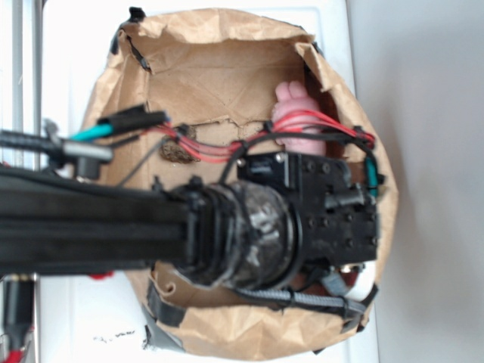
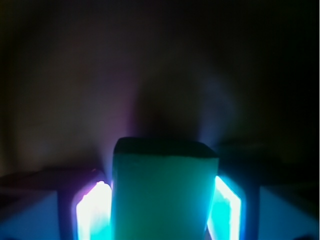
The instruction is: Grab the green block.
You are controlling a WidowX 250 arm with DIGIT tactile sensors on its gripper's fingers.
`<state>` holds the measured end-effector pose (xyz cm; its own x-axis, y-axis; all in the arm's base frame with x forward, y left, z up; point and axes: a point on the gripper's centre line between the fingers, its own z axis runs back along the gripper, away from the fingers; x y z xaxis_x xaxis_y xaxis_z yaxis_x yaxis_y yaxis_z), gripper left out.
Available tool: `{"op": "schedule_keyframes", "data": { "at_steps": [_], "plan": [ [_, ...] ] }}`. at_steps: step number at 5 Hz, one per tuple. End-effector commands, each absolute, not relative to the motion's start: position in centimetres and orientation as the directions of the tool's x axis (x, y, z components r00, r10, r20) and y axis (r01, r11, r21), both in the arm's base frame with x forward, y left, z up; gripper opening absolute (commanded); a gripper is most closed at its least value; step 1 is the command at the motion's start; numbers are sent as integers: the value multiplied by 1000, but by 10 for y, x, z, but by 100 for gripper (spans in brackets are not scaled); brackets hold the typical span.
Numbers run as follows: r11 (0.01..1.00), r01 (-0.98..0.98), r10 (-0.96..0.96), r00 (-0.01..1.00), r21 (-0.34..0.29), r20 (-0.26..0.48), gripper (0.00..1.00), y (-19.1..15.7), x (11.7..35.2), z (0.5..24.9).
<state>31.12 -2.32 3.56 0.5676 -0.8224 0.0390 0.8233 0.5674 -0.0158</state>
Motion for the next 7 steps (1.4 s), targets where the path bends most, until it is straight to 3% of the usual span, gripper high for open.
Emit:
{"op": "schedule_keyframes", "data": {
  "at_steps": [1, 2, 3, 5, 7],
  "plan": [
    [790, 579, -601, 796, 200, 69, 0, -10, 301, 107],
    [832, 517, -538, 841, 204, 64, 0, -3, 301, 116],
    [916, 353, -368, 929, 192, 48, 0, 16, 300, 144],
    [972, 181, -199, 974, 151, 112, 0, 47, 289, 179],
    [977, 169, -191, 964, 131, 182, 0, 56, 278, 189]
  ]
}}
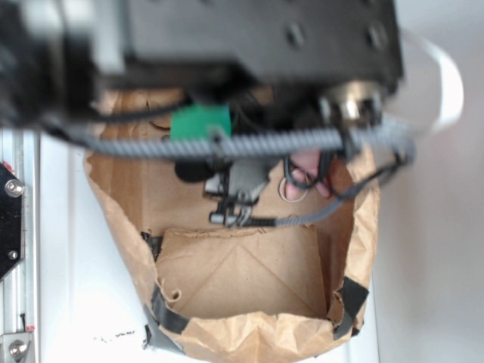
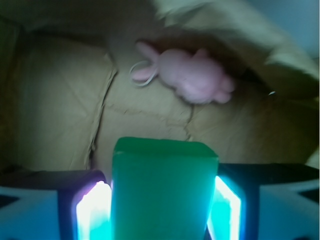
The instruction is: Grab the green block.
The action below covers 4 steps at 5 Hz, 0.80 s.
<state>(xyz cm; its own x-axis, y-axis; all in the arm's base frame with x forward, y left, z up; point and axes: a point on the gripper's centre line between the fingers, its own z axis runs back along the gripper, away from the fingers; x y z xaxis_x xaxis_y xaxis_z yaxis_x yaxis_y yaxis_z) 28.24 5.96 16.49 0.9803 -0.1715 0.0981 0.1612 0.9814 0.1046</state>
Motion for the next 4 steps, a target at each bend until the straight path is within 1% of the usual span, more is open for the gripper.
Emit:
{"op": "schedule_keyframes", "data": {
  "at_steps": [1, 2, 3, 4],
  "plan": [
    [974, 189, -211, 957, 124, 200, 0, 54, 274, 195],
    [970, 192, -220, 954, 146, 205, 0, 48, 274, 192],
    [969, 198, -224, 955, 145, 195, 0, 46, 276, 190],
    [964, 205, -235, 954, 168, 185, 0, 45, 279, 188]
  ]
}}
